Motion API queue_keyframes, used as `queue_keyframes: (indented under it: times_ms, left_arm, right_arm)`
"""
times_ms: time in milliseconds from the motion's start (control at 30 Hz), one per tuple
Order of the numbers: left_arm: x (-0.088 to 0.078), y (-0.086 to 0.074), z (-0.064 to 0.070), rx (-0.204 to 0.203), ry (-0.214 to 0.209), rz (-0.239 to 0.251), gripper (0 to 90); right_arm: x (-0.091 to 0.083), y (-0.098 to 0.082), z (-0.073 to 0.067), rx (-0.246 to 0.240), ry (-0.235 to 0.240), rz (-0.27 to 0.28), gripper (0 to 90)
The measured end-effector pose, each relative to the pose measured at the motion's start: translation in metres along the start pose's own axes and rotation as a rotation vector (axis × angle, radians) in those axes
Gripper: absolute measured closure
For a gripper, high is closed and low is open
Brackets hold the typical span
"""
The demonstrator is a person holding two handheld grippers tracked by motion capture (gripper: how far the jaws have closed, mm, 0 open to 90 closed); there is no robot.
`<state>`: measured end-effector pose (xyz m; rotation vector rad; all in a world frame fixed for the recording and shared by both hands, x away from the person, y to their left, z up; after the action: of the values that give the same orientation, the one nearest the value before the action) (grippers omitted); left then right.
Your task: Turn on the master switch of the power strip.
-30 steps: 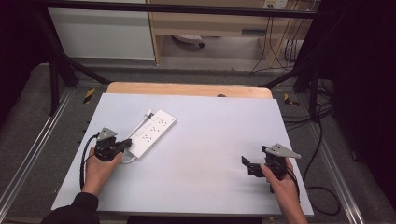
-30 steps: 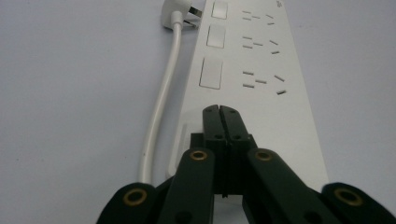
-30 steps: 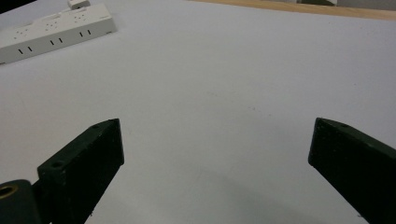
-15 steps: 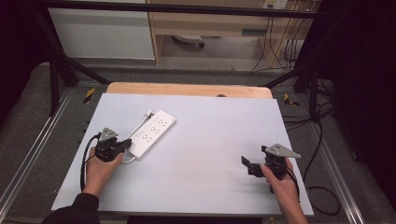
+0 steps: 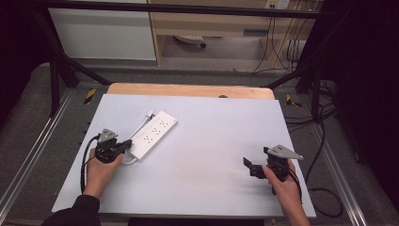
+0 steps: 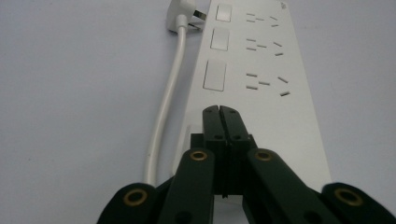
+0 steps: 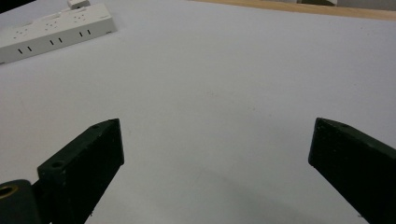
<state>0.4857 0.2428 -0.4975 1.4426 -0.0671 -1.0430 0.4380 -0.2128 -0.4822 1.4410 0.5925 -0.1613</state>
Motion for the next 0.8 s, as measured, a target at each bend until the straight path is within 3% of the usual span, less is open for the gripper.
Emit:
queue_keyframes:
  times_ms: [800]
  left_arm:
    - [-0.0011,0.0010,-0.0001,-0.008,-0.006,0.016,90.0]
  right_arm:
    - [-0.0002,0.0004,0.0000,0.002,-0.001,0.001,3.7]
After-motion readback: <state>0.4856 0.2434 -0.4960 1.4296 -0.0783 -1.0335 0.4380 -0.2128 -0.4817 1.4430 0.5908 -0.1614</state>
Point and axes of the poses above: each handheld gripper's, and its own axes: x roughly forward along the jaws, y roughly out of its top, z roughly to its right, the point moved 10 cm from there along x, roughly forward along the jaws, and after that the axes turned 13 degrees about -y, right-handed, at the moved point
